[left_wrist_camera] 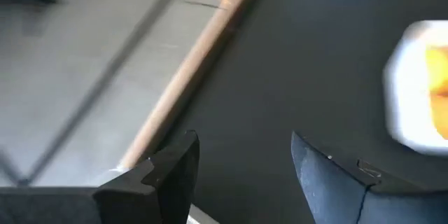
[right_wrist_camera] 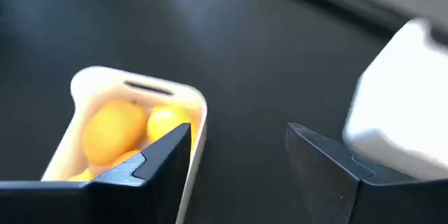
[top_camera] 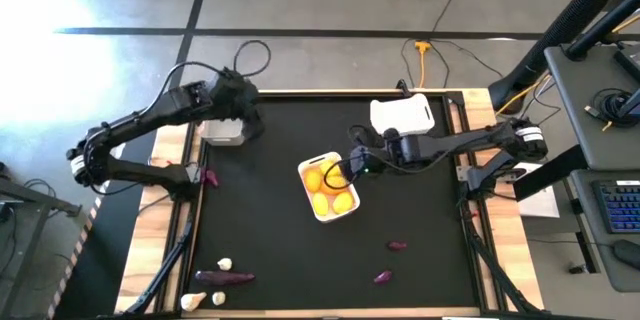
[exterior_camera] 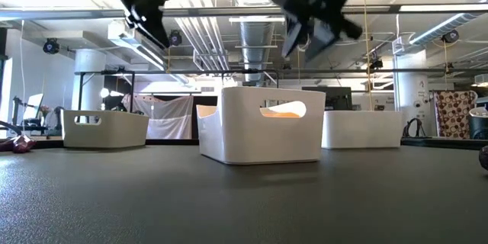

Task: Sort produce into baskets
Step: Put the garlic into the top white bin

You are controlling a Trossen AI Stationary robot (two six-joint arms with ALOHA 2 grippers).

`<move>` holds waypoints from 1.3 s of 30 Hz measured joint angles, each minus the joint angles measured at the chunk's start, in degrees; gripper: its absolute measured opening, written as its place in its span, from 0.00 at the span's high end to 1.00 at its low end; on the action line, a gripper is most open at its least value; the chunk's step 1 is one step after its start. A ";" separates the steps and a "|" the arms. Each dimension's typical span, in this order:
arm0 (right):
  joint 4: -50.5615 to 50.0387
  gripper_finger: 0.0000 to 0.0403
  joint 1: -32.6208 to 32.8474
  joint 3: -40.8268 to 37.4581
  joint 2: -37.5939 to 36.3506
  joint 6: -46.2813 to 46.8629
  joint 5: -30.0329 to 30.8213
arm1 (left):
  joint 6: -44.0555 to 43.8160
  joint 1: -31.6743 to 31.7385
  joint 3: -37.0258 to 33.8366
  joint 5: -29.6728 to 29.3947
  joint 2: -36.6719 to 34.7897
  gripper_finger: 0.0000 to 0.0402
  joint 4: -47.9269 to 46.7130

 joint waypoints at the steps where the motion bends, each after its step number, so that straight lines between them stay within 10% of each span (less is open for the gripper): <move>1: -2.39 0.45 0.21 1.49 -0.05 -1.06 1.47 | -0.88 -0.59 0.54 2.74 0.13 0.48 -1.37; 9: -13.20 0.46 0.24 7.88 -0.06 -8.69 5.82 | -17.41 -8.55 1.98 15.88 0.23 0.48 -8.92; 23: -9.94 0.46 1.00 7.41 -0.06 -19.03 5.76 | -60.97 -46.26 -1.17 16.20 3.49 0.48 -17.75; 39: -5.49 0.46 9.39 5.70 -0.06 -24.53 5.70 | -62.46 -55.68 -1.26 27.46 24.53 0.48 -18.16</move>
